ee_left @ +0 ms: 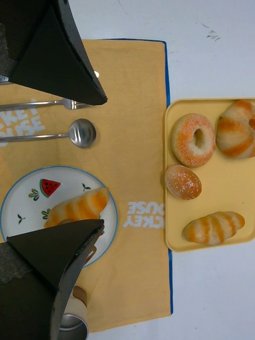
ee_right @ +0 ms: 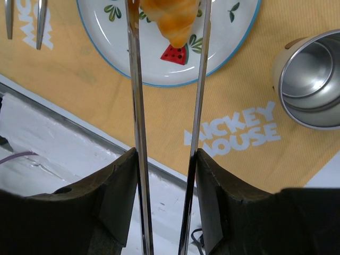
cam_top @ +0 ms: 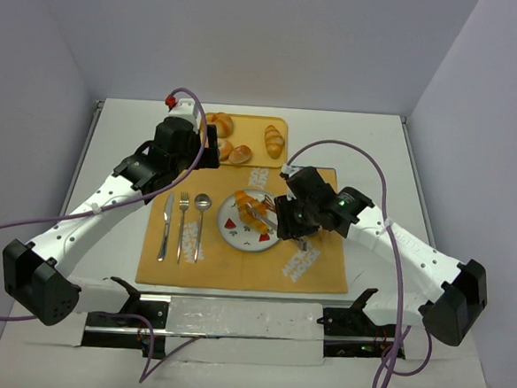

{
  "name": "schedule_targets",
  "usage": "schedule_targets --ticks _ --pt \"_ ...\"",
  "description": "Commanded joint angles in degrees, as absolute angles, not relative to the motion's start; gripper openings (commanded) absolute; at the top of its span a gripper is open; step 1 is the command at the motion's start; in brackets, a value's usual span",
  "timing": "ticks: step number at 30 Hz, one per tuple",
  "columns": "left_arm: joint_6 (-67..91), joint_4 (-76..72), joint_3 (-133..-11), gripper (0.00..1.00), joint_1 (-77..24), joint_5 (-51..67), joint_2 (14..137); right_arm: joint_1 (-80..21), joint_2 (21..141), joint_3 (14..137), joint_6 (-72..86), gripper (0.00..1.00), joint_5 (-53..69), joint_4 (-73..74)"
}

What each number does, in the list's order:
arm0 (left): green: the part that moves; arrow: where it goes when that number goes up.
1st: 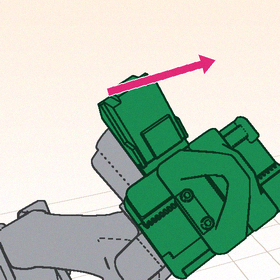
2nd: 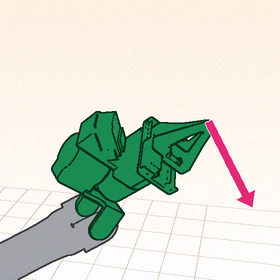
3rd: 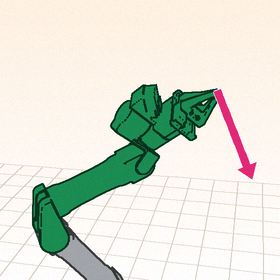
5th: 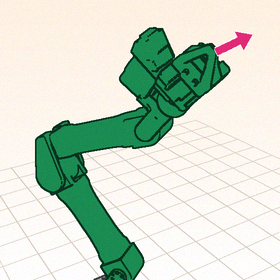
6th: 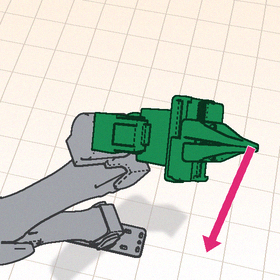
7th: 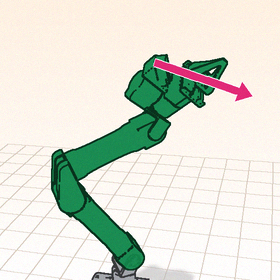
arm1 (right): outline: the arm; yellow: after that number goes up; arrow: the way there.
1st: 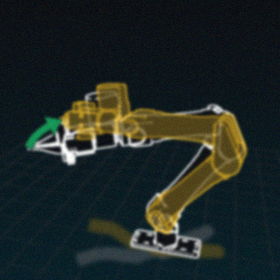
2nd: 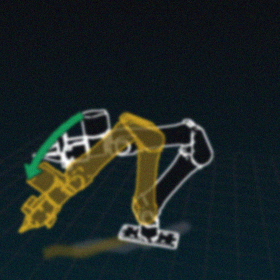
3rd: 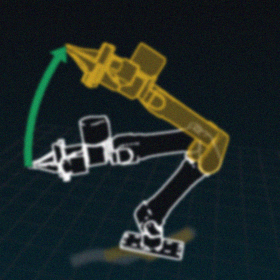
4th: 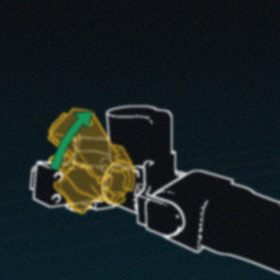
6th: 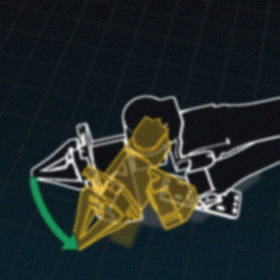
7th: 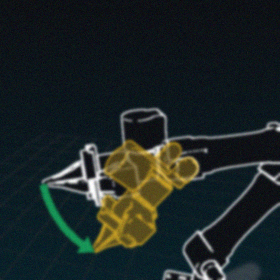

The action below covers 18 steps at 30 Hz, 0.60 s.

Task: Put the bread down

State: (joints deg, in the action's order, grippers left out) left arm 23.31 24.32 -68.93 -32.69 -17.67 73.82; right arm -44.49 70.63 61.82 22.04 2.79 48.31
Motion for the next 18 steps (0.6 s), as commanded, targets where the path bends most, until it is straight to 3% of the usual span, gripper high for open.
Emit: schedule_targets --ticks 1,18 --pt "23.1 23.4 -70.0 0.99 -33.0 -18.4 73.1 -45.0 69.2 64.9 22.3 0.52 0.7 49.3" --pt "23.0 23.5 -70.0 0.99 -33.1 -18.5 73.0 -44.1 69.5 70.2 22.1 0.51 -2.8 50.4"
